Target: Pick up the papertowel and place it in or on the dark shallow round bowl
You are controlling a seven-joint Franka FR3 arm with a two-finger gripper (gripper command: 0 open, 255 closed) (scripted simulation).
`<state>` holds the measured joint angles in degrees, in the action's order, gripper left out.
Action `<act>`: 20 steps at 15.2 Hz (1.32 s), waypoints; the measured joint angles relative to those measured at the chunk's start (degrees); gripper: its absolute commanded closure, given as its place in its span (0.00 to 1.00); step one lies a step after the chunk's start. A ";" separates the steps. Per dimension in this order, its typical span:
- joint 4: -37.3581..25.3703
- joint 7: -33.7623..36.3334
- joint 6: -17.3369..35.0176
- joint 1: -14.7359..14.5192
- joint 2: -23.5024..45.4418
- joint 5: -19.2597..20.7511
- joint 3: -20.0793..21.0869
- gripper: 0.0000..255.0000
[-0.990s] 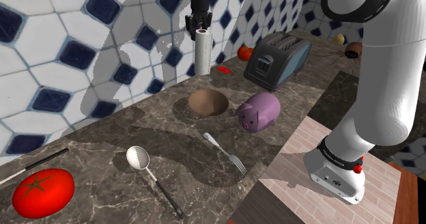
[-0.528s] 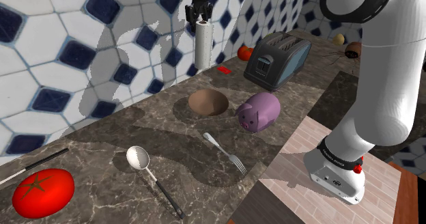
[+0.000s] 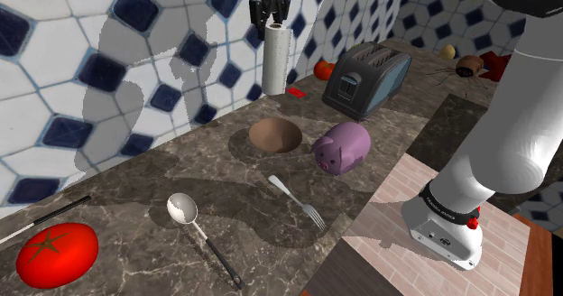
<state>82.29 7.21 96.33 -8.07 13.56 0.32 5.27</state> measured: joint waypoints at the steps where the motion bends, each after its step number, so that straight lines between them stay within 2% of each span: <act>1: 1.36 0.74 -0.32 -0.41 -1.68 -0.08 0.29 1.00; 5: 7.83 3.53 -1.13 -1.91 -9.02 -0.66 1.55 1.00; 10: 12.92 6.68 -1.96 -3.53 -15.05 -1.38 3.11 1.00; 20: 22.01 6.63 5.56 -3.58 -16.57 -1.61 3.15 1.00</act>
<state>104.30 13.84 101.89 -11.65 -3.01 -1.30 8.42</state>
